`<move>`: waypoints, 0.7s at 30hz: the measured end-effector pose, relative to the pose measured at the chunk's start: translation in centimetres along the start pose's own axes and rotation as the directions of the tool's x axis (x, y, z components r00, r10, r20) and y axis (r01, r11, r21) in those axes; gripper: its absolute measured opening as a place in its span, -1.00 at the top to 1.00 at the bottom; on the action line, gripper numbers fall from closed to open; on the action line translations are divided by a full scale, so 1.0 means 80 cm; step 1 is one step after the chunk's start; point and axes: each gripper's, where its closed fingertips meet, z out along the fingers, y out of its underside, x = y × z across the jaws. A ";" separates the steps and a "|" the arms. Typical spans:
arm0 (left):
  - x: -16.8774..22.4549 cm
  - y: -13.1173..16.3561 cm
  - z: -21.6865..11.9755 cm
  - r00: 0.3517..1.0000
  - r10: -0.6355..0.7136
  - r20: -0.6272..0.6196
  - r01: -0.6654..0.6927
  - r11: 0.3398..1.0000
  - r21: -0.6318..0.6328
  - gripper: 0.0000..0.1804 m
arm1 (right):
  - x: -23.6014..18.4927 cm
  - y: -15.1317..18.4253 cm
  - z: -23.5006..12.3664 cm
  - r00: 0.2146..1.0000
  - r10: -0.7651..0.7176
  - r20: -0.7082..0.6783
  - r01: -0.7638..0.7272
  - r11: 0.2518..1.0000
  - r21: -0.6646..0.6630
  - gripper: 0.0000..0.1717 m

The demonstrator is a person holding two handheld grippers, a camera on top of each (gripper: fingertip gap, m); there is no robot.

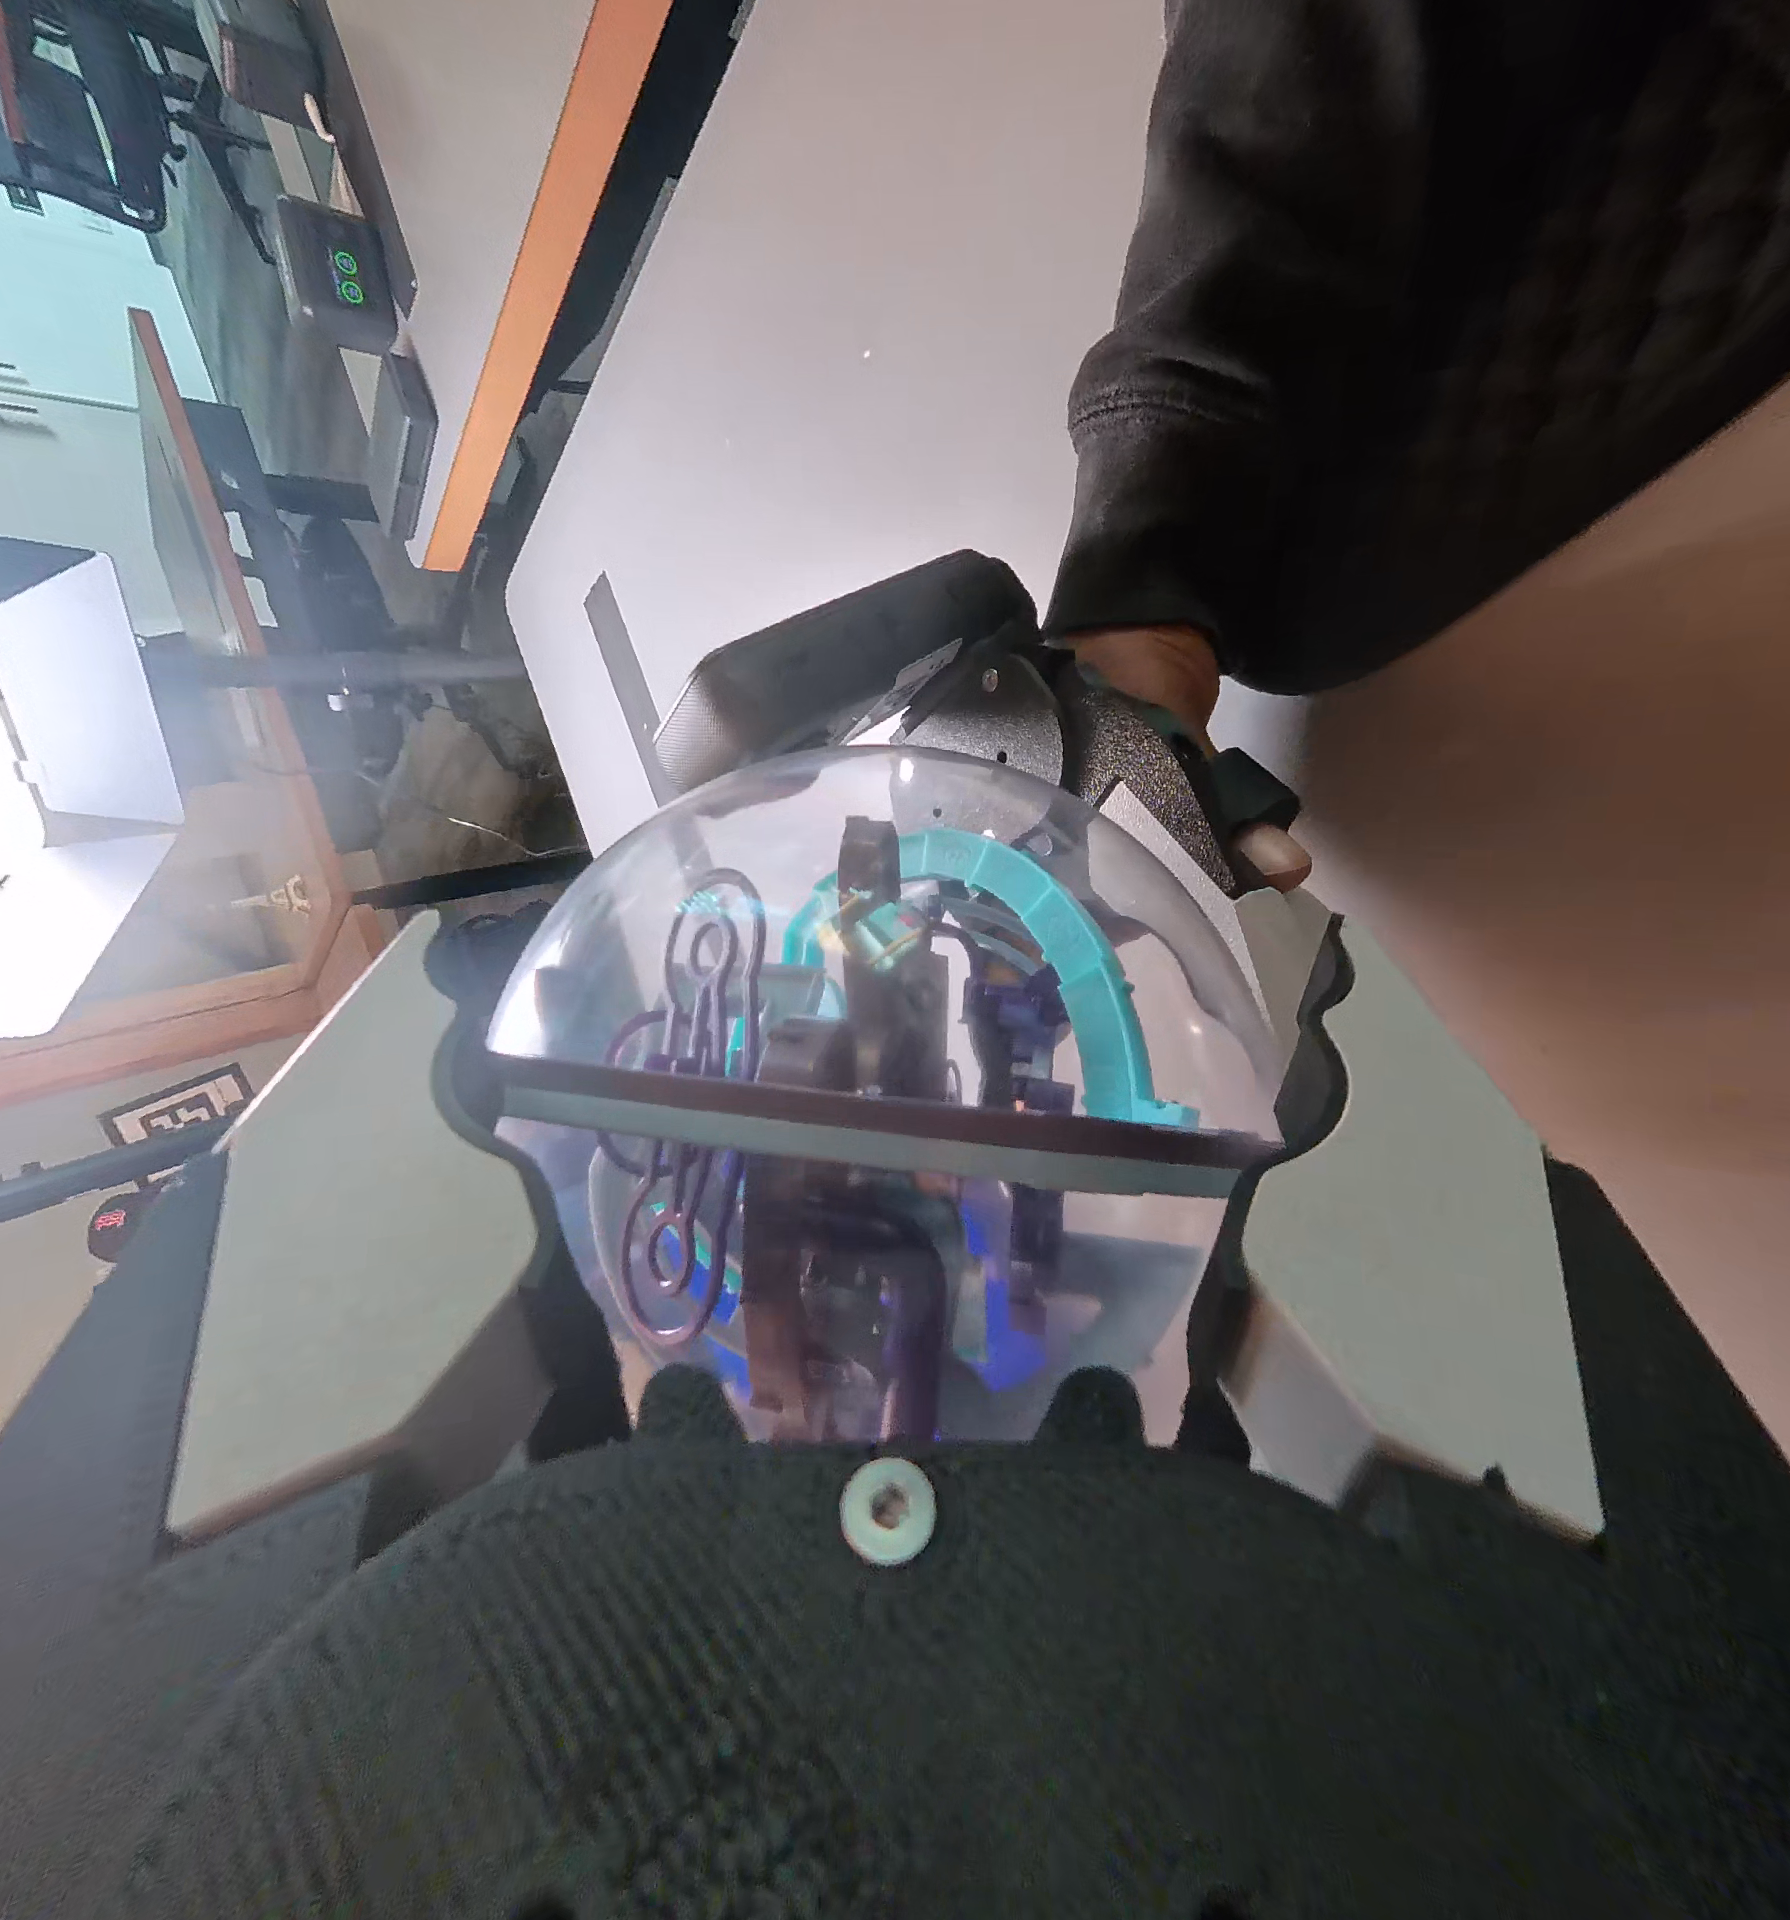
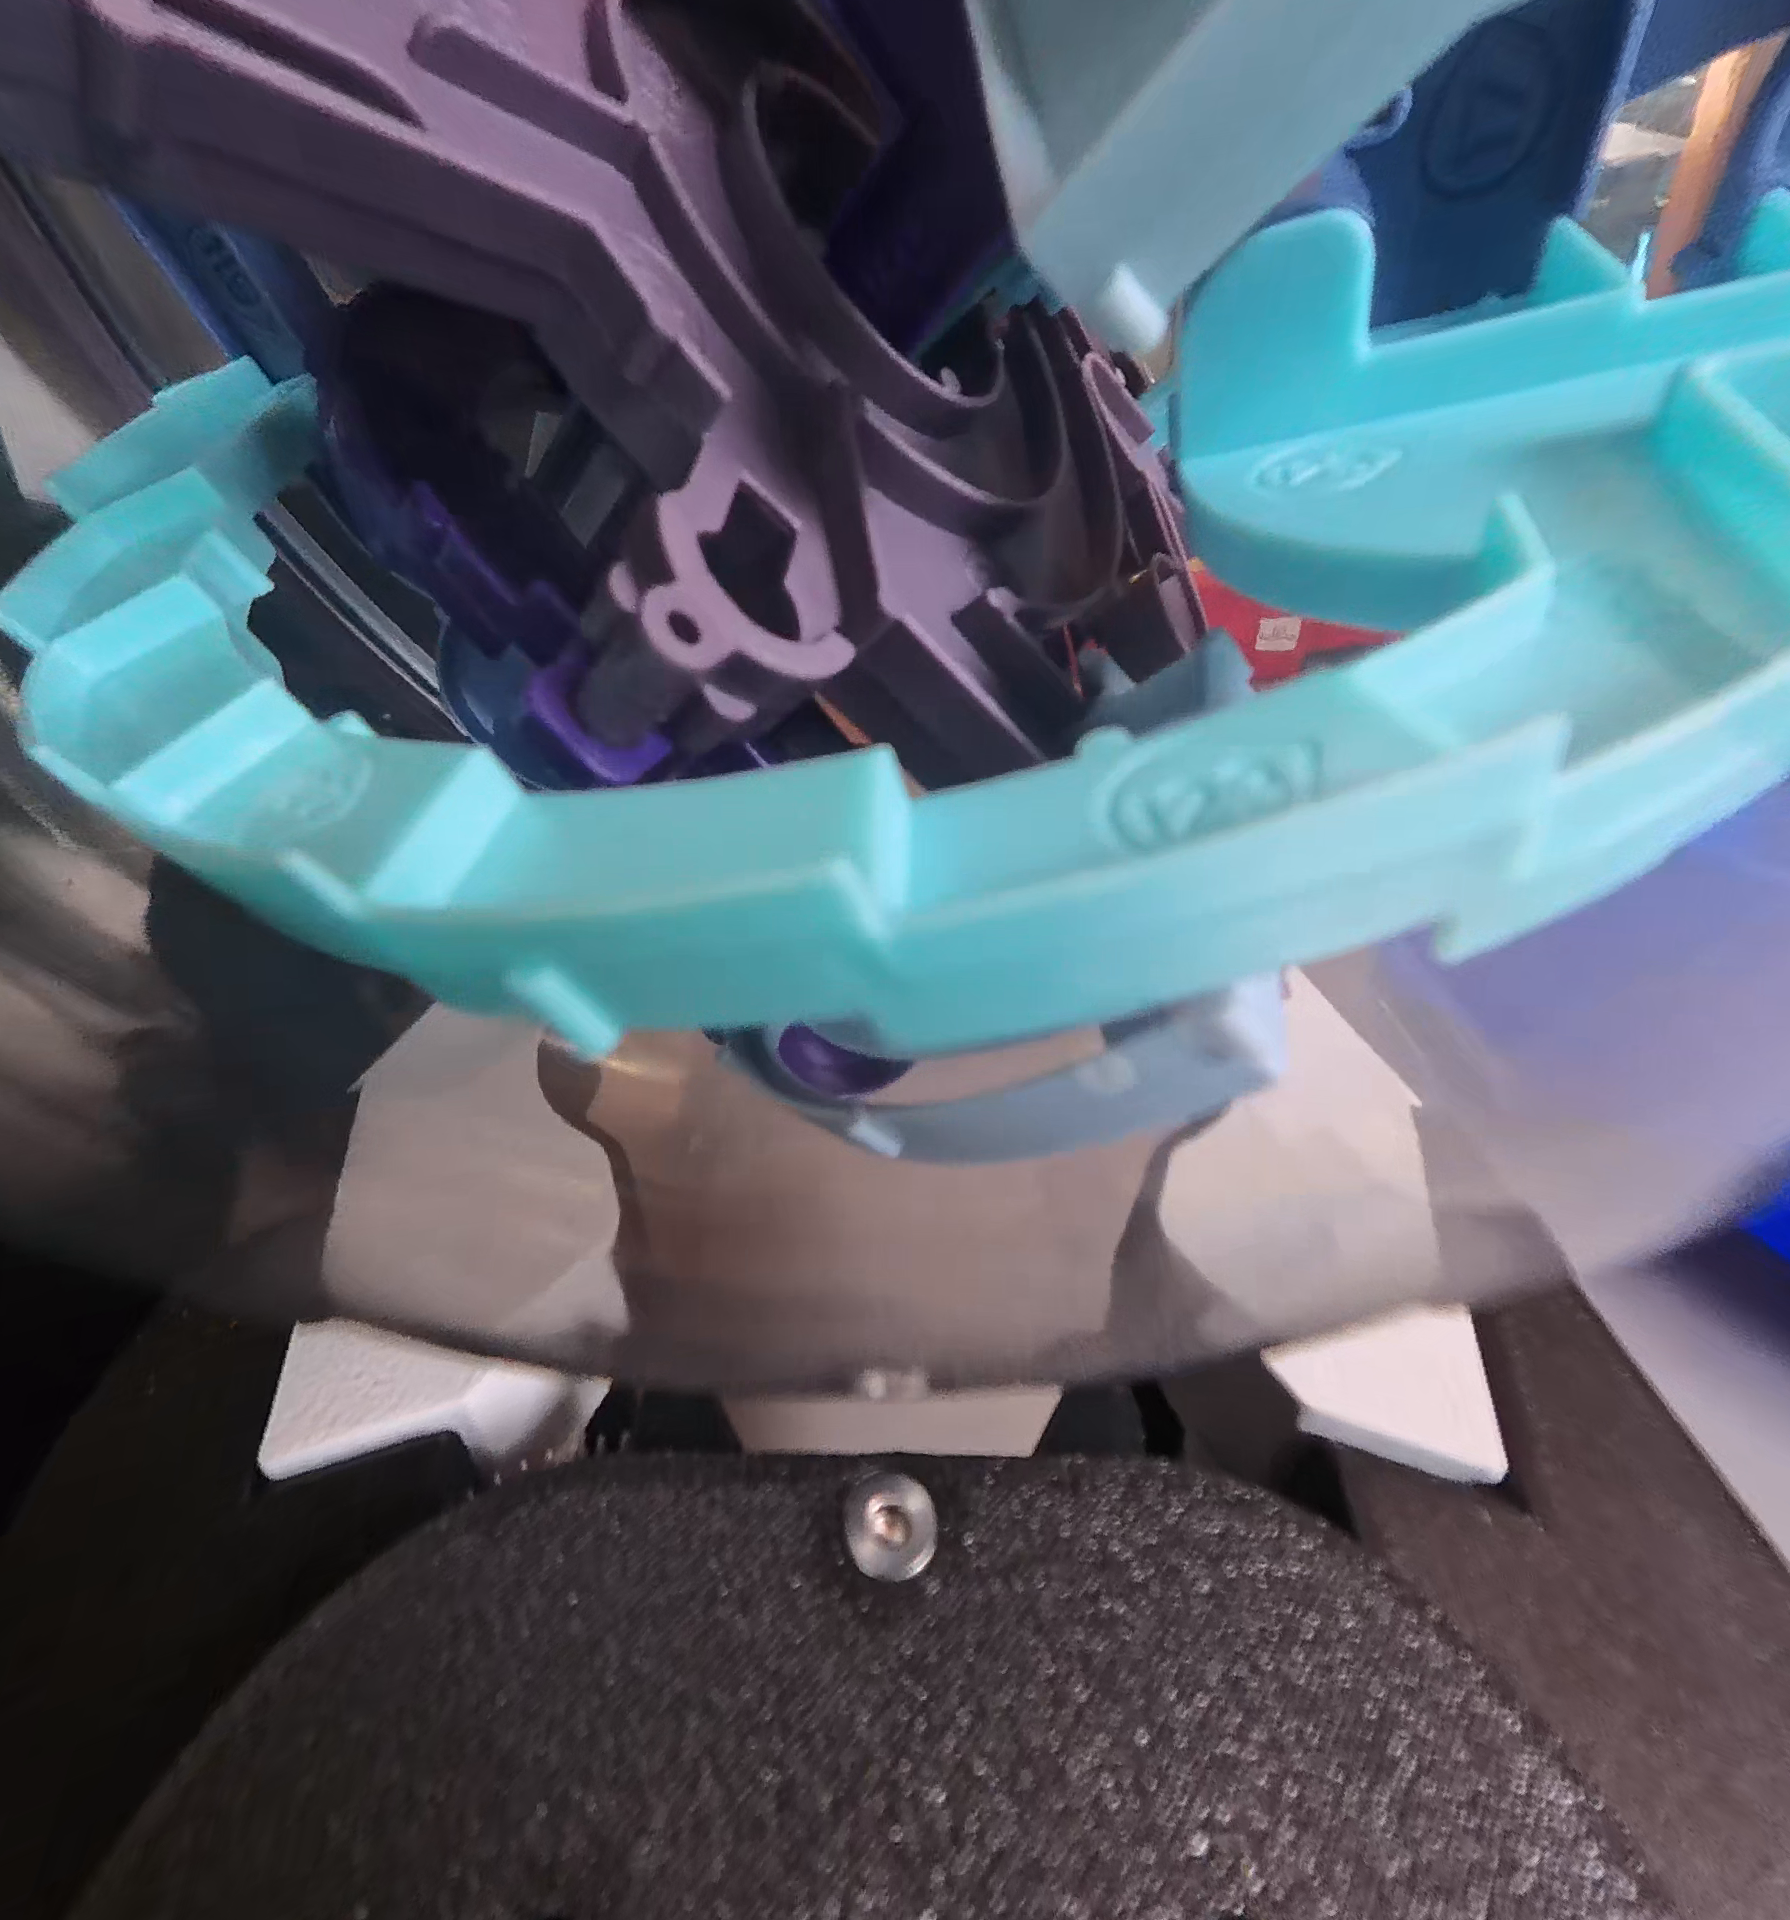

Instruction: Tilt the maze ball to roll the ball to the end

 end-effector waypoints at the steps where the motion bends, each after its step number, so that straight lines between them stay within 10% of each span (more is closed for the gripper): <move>1: 0.000 0.000 0.000 1.000 0.002 0.001 -0.002 1.000 -0.003 -0.66 | 0.000 0.000 0.000 1.000 -0.003 -0.002 0.003 1.000 -0.001 -0.32; 17: -0.007 0.010 -0.006 0.998 -0.065 0.022 0.064 0.997 0.046 -0.62 | 0.008 0.004 0.000 0.999 0.032 -0.035 -0.033 0.999 -0.022 -0.31; 21: -0.011 0.018 -0.007 0.990 -0.131 0.051 0.125 0.987 0.102 -0.55 | -0.001 0.026 0.004 0.998 0.066 -0.009 -0.067 0.990 -0.128 0.44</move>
